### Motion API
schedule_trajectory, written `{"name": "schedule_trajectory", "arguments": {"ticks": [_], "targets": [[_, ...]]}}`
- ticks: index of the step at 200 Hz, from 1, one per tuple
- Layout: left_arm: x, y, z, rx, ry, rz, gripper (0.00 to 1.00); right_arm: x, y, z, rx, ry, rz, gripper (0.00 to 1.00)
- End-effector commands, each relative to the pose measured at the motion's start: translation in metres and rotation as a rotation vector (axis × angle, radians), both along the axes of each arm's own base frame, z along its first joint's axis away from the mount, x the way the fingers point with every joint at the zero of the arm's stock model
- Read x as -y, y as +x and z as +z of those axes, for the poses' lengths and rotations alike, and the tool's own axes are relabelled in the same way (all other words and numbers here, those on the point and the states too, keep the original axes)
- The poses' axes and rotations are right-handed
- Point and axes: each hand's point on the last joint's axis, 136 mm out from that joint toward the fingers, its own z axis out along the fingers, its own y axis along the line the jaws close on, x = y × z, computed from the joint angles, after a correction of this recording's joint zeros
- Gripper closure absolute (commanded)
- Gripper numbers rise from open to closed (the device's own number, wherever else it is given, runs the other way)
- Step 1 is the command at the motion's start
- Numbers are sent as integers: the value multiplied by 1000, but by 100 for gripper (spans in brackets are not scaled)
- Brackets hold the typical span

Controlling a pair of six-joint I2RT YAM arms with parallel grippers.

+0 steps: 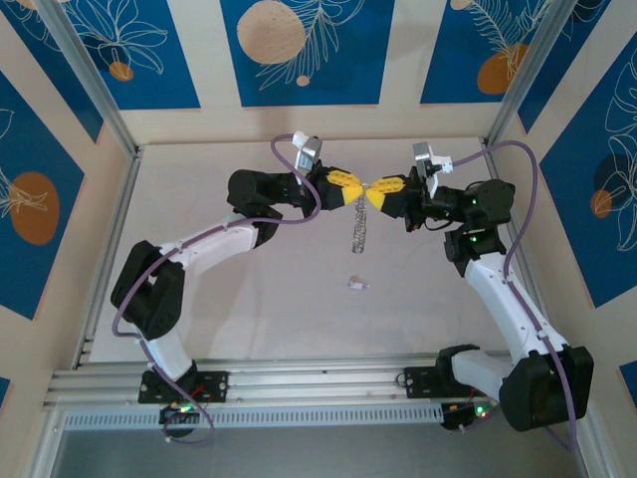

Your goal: Put the keys on the keyring

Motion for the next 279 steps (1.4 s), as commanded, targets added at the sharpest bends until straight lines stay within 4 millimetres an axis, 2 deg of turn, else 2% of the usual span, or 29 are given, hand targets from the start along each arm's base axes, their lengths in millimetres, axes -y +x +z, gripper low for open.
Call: {"name": "schedule_trajectory", "arguments": {"ticks": [1, 16, 32, 44, 71, 94, 127, 193, 279], "targets": [[-2, -14, 14, 89, -39, -30, 100, -1, 0, 6, 12, 19, -13, 100], [-2, -15, 15, 98, -37, -23, 100, 1, 5, 7, -14, 23, -35, 100], [-3, -15, 13, 117, -22, 1, 100, 10, 11, 8, -44, 34, -93, 78], [-2, -15, 9, 141, 2, 30, 100, 22, 14, 9, -64, 50, -148, 66], [-4, -12, 1, 220, 54, 133, 100, 48, 23, 6, -128, 90, -301, 55], [-7, -8, -5, 287, 101, 223, 100, 61, 28, -3, -184, 119, -378, 55], [-11, -5, -7, 354, 138, 292, 100, 60, 29, -14, -232, 125, -357, 55], [-14, -5, -13, 435, 197, 366, 100, 35, 23, -26, -255, 72, -252, 55], [-14, -9, -16, 483, 220, 406, 100, 12, 9, -22, -222, 21, -145, 57]]}}
